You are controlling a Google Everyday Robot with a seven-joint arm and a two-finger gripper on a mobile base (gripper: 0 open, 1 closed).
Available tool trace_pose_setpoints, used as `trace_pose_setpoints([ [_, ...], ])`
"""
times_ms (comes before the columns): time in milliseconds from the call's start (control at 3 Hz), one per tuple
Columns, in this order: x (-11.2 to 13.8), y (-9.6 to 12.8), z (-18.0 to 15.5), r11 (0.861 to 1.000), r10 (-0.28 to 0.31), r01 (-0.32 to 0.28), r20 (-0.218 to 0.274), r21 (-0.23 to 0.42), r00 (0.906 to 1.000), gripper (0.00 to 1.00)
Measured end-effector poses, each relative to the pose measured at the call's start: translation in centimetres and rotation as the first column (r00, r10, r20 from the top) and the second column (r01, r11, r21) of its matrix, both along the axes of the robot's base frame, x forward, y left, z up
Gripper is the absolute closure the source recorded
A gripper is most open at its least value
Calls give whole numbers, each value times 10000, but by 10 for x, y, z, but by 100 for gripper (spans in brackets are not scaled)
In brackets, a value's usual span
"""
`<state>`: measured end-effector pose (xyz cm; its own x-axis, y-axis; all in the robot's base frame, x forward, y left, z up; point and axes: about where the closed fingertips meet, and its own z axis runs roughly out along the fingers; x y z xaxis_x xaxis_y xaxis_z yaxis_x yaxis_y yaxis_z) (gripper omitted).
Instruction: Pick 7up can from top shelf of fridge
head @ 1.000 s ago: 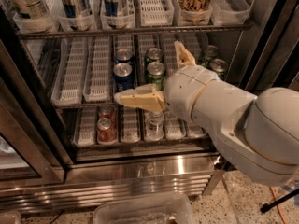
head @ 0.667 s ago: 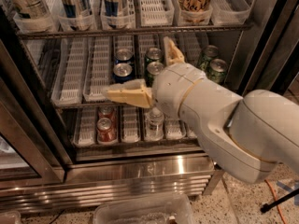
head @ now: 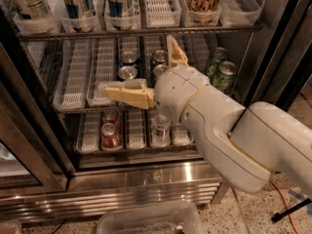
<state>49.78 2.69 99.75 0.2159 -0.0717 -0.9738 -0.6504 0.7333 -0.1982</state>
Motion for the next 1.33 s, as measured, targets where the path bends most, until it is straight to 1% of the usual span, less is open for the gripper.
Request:
trace_pose_setpoints([
  [333, 0, 0, 0, 10000, 0, 0, 0, 0, 10000, 0],
  [667, 0, 0, 8, 9984, 50, -48, -34, 557, 10000, 0],
  [1000, -6, 18, 27, 9907, 586, -604, 184, 1220, 9981, 0],
  [1333, -11, 34, 43, 9809, 961, -1003, 329, 1666, 9948, 0],
])
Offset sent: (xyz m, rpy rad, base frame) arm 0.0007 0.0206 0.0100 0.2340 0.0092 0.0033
